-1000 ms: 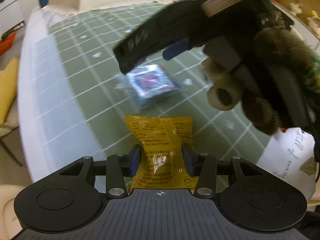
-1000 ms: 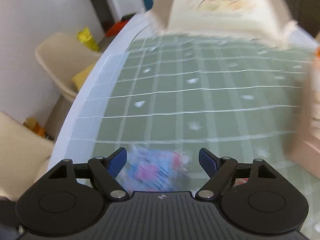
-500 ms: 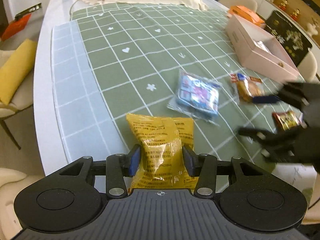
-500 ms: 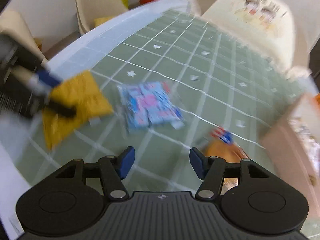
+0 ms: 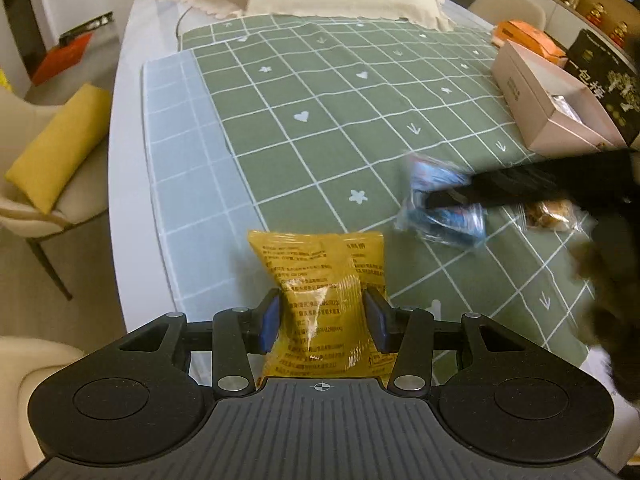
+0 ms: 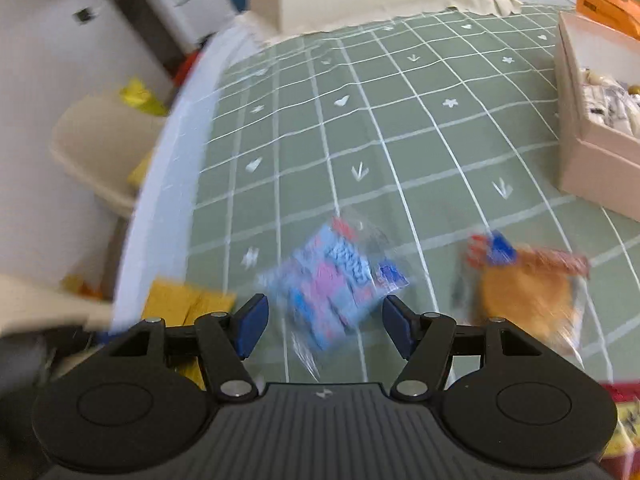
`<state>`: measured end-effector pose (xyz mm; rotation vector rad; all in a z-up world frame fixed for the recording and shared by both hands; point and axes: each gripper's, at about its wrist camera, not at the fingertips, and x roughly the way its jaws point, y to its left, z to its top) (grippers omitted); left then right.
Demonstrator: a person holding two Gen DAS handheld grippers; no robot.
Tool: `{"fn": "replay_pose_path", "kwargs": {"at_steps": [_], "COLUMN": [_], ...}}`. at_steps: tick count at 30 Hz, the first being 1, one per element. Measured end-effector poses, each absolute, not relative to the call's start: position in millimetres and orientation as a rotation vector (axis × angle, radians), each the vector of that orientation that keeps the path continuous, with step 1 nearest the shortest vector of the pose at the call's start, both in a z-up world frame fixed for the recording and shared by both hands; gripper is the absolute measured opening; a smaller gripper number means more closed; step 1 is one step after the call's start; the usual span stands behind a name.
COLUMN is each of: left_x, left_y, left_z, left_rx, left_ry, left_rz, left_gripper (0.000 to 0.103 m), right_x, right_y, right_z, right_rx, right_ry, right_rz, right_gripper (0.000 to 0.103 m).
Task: Organize snacks
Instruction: 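Grasp the Peppa Pig milk-candy packet with the right tool while the left tool holds the yellow bag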
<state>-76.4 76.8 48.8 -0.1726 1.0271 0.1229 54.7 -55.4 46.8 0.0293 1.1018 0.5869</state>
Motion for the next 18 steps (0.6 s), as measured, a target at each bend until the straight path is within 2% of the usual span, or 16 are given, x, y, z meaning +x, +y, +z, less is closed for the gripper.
{"fn": "replay_pose_path", "kwargs": {"at_steps": [3,7,9,11,18], "left_x": [-74.1,-71.0,-68.4,-65.7,-56.2], "left_y": [71.5,64.9,60.9,56.0,14.6], "left_z": [47.4,46.8,46.2,45.4,41.0], "left_rx": [-0.169,-0.166,-0.167,-0.167,-0.155], "left_ry": [1.033,1.033,1.032,1.034,1.056], "left_rz": [0.105,0.075,0.055,0.029,-0.188], "left_gripper": [0.051,0.052,0.052,0.052,0.051], "right_x": [66.9,55.5,42.8,32.0,-3.6], "right_y": [-25.6,-7.4,-14.2,-32.8,-118.9], "right_z": [42.4,35.1,34.3,36.2,59.5], "right_rx": [-0.051,-0.243,-0.310,-0.311,-0.226], "right_ry": [1.055,0.979,0.938,0.932,0.998], "right_rz": [0.513,0.526,0.567,0.616,0.664], "right_gripper": [0.076,0.077,0.072,0.062,0.058]}}
